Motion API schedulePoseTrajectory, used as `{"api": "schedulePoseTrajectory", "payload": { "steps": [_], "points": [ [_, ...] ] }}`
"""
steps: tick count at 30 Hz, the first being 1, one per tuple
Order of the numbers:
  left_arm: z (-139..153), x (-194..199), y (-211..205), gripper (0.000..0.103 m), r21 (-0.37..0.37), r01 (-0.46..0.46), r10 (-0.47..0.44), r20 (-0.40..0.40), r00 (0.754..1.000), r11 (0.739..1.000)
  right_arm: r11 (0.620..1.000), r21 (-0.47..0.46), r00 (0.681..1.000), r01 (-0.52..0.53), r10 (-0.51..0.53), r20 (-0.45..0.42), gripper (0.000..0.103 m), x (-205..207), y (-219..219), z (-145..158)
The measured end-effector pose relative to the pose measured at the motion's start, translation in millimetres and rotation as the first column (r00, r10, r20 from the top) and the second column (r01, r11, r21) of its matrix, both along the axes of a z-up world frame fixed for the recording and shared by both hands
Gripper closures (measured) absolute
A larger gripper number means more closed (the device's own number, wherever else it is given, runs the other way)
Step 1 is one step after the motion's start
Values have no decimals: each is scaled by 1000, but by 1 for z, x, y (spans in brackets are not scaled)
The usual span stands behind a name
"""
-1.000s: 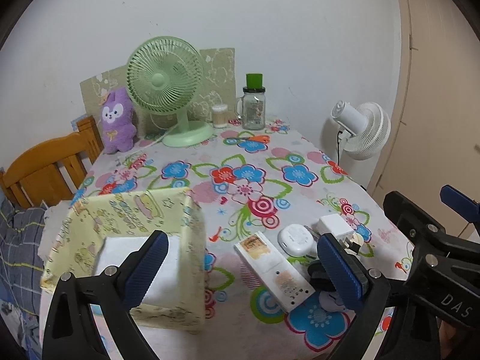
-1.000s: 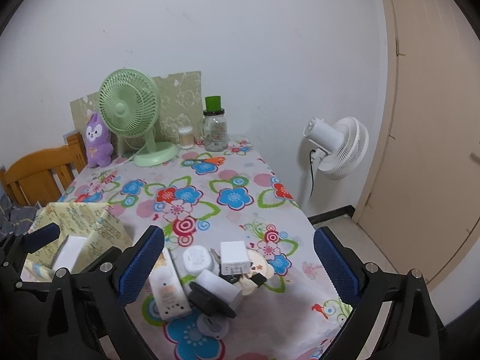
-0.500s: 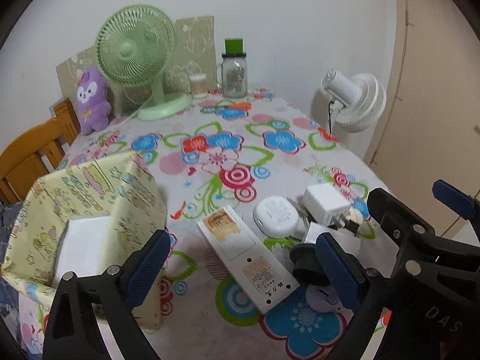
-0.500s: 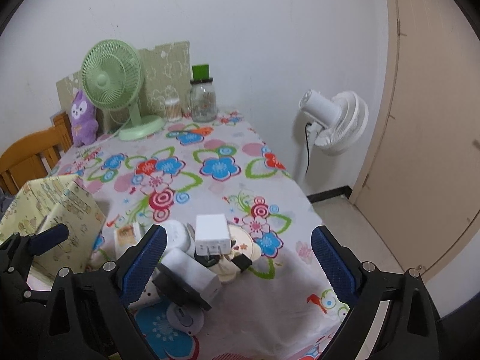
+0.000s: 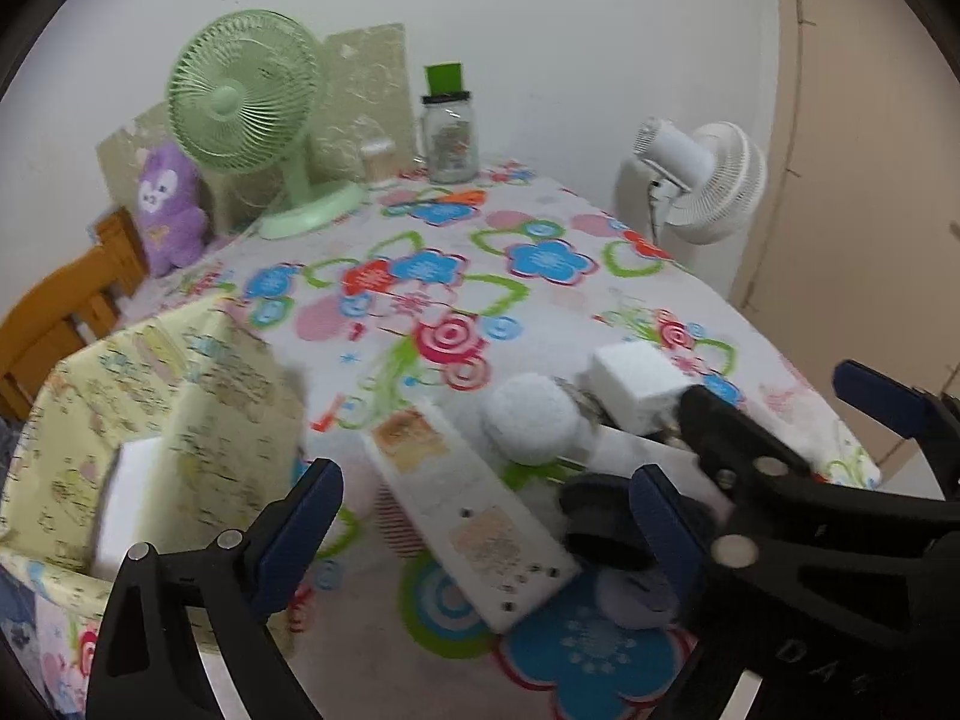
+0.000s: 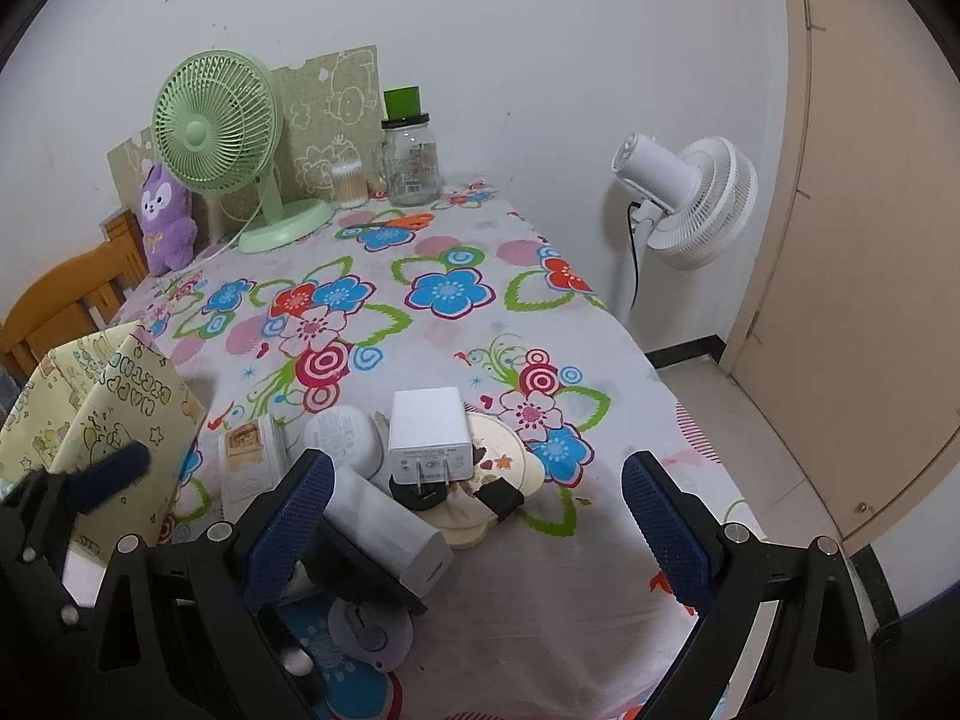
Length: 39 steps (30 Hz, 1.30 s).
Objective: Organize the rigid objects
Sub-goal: 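Grasp the white power strip with the left tool while the right tool grasps the white power bank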
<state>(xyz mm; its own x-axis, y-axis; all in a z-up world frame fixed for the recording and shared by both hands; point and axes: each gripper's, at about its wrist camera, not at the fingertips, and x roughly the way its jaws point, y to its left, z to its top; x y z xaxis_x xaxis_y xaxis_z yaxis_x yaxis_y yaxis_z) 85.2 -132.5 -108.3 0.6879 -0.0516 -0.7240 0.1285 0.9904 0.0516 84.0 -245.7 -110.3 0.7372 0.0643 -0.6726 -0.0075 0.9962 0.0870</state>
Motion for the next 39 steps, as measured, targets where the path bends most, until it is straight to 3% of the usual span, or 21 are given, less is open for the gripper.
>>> {"api": "schedulePoseTrajectory", "payload": {
  "steps": [14, 27, 35, 39],
  "points": [
    [-11, -6, 10, 6, -36, -12, 11, -23, 1000, 999, 999, 8, 999, -37, 37, -40, 5, -1, 8, -11],
    [-20, -15, 18, 5, -61, -15, 13, -30, 999, 998, 999, 14, 995, -44, 45, -85, 12, 0, 16, -25],
    [-27, 0, 24, 2, -68, -53, 50, -40, 998, 996, 999, 8, 993, -47, 48, -111, 16, 17, 22, -33],
    [-26, 3, 19, 0, -34, -51, 50, -9, 999, 998, 997, 62, 988, -36, 45, -150, 40, 28, 20, -39]
  ]
}}
